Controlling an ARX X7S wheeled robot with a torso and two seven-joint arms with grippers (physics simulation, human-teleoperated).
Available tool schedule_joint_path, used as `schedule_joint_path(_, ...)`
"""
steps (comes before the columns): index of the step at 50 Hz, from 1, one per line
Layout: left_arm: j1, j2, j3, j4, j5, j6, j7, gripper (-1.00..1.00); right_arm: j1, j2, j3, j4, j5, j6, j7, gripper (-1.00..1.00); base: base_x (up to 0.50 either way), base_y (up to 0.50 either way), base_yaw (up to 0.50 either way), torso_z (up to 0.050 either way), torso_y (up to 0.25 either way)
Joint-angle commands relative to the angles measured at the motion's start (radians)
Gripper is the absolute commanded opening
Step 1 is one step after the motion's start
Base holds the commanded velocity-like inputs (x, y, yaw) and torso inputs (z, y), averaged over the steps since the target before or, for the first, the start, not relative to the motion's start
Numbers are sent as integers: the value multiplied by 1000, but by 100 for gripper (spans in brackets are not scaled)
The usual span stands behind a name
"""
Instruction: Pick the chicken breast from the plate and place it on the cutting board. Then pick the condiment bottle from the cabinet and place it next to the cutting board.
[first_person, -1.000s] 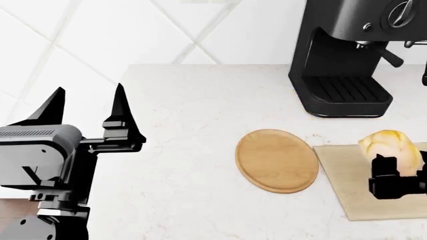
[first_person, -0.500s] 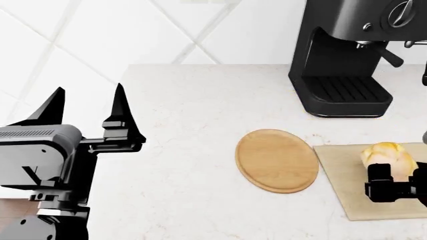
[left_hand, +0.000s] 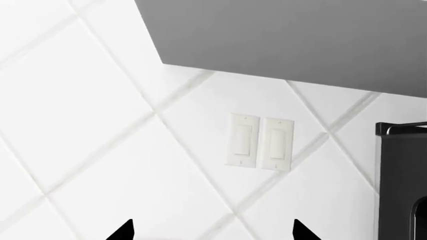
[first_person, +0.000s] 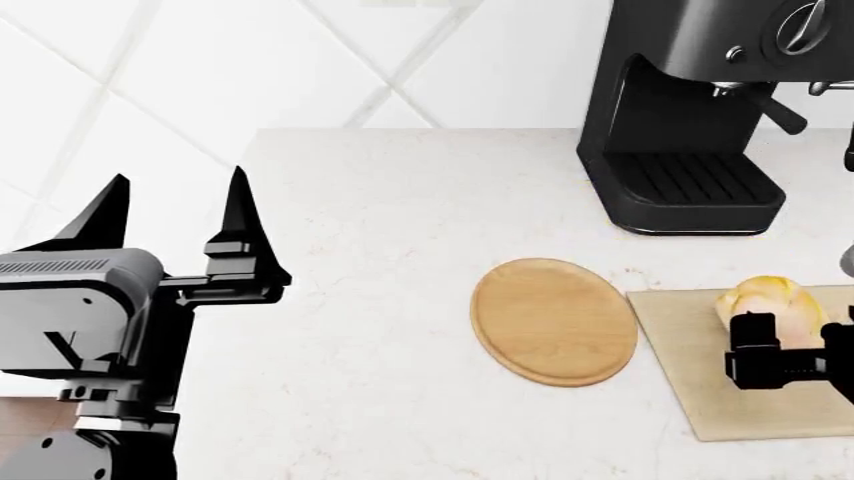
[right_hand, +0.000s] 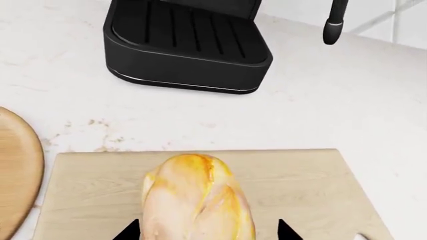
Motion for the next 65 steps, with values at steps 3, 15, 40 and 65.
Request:
schedule_joint_path(3,0,-4,0,3,-5,2,-5,100,-7,8,1,-11,-6,-13,-14,100,0,0,0,0,0)
schedule_joint_path(15,2,-9,2,7,-8,4,-10,100,19,100,43,-78,39,-34,-18,100,0,0,0,0,0)
schedule_joint_path(40,-141,13,10,-17,-98,-113,-81,100,227,103,228,-233,279,154,188,100,0,0,0,0,0)
schedule_joint_path(65,-798,237,127,-952,-90,-202,-47,100,293,86,311,-441,364,-77,314,100,0,0,0,0,0)
